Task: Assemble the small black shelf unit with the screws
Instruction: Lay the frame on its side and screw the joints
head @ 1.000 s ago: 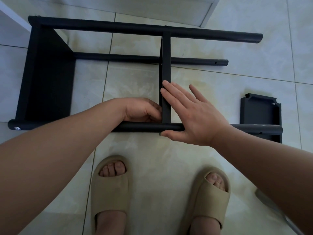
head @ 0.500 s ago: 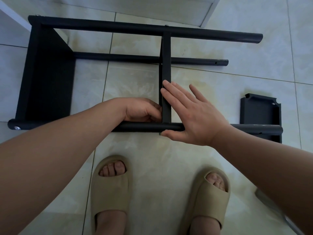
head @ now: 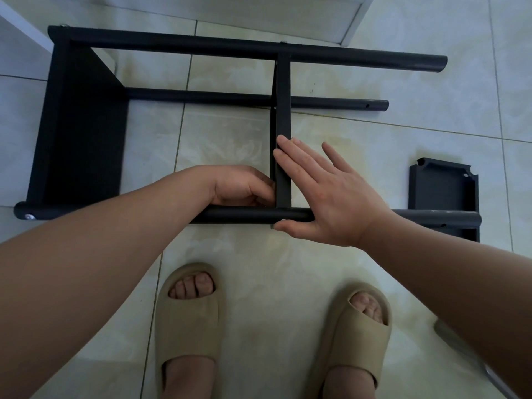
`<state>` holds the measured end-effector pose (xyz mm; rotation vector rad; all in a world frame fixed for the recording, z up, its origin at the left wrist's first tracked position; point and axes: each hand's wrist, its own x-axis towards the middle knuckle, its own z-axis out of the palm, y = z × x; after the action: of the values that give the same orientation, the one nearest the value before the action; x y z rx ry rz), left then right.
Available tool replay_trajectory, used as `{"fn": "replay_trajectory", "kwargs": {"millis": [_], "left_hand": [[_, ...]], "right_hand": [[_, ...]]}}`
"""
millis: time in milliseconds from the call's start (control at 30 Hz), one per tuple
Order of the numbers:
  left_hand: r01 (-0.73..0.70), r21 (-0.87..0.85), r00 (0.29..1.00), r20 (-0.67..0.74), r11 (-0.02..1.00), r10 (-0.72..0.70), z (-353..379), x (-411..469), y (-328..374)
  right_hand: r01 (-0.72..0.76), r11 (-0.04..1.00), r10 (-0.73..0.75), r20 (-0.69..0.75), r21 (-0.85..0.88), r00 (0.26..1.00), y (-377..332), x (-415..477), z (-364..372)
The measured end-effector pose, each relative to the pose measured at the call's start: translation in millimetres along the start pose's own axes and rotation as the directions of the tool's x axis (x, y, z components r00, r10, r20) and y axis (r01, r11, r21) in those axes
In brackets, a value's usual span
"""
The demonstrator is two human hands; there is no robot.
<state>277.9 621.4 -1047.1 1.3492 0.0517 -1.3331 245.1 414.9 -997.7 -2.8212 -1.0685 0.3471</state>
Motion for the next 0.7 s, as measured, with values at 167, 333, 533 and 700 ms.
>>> {"fn": "replay_trajectory", "kwargs": {"millis": [167, 333, 533, 700], "left_hand": [[-0.015, -0.095, 0.999, 0.043, 0.995, 0.019, 0.8, -0.3, 0.8], [0.026, -0.026, 1.0, 0.004, 0.999, -0.026, 3.9, -2.6, 2.2], [0.028, 0.016, 0.999, -0.03, 0.999, -0.028, 1.9, -1.1, -0.3], [-0.012, -0.081, 1.0, 0.012, 0.997, 0.013, 1.4, -1.3, 1.7]], "right_hand": [[0.0, 1.0, 0.0, -0.003, 0.0, 1.0, 0.6, 0.1, -0.6], [0.001, 1.0, -0.001, 0.003, 0.002, 1.0, 0.6, 0.1, 0.2], [-0.001, 1.0, 0.001, 0.004, -0.003, 1.0, 0.7, 0.0, 0.6], [0.001, 1.0, -0.001, -0.003, 0.004, 1.0, 0.7, 0.0, 0.6]]}}
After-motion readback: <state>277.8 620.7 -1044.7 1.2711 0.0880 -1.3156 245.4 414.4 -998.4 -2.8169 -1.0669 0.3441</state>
